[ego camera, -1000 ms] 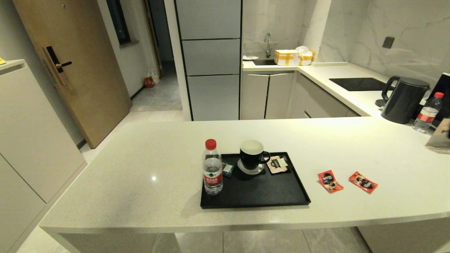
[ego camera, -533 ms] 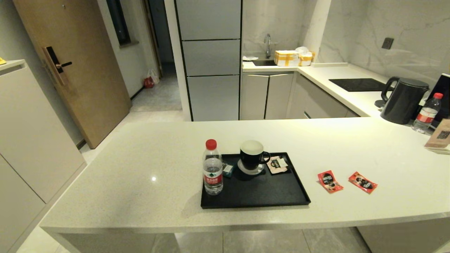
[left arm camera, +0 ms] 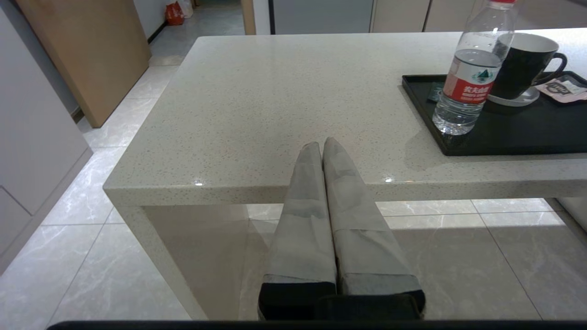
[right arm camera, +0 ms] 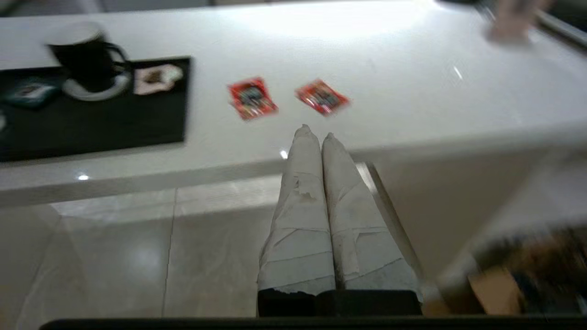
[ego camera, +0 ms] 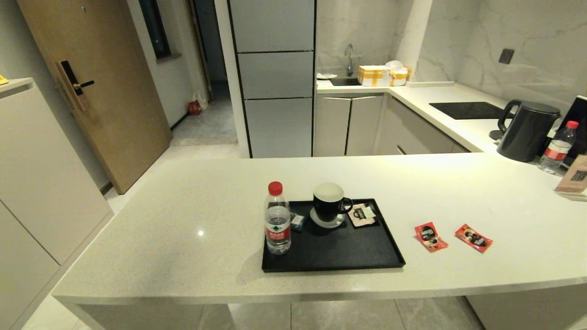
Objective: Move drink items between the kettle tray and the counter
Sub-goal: Return the tea bag to its original position
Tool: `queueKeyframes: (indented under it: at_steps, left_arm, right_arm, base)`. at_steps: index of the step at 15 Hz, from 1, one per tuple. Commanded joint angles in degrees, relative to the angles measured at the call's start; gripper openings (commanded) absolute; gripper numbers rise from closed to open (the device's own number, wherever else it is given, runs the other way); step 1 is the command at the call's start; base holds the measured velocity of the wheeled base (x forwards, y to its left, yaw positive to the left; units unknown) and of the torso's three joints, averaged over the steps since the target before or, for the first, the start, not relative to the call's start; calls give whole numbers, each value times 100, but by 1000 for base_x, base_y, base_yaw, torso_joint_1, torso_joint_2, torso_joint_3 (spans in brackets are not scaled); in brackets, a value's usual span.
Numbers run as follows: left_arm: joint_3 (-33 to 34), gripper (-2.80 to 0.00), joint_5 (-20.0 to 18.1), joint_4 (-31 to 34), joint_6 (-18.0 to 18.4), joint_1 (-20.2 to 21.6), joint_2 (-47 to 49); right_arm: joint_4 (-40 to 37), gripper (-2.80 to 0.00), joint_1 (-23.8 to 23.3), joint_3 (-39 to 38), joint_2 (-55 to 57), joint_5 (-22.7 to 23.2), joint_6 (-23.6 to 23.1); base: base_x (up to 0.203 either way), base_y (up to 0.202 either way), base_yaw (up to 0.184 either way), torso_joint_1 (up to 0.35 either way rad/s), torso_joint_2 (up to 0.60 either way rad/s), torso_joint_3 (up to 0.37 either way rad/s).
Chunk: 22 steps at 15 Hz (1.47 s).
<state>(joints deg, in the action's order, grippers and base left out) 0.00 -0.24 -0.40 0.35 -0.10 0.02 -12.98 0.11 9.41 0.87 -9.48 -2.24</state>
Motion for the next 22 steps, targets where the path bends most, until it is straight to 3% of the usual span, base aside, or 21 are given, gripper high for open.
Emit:
queueKeyframes:
  at_steps: [1, 3, 7, 22]
  left_arm:
    - [9, -280, -2, -4, 0, 1, -2]
    - [8, -280, -2, -4, 0, 1, -2]
    - [0, -280, -2, -4, 0, 1, -2]
    - [0, -280, -2, -4, 0, 1, -2]
  right_arm:
    - [1506, -280, -6, -957, -80, 534, -240]
    - [1335, -280, -10, -942, -86, 1031, -415]
    - [1316, -280, -11, -941, -87, 992, -101]
    - [1307, -280, -11, -941, -93, 983, -66]
  base:
    - [0, 0, 0, 0, 0, 0]
    - [0, 0, 0, 0, 0, 0]
    - [0, 0, 0, 0, 0, 0]
    - [0, 0, 0, 0, 0, 0]
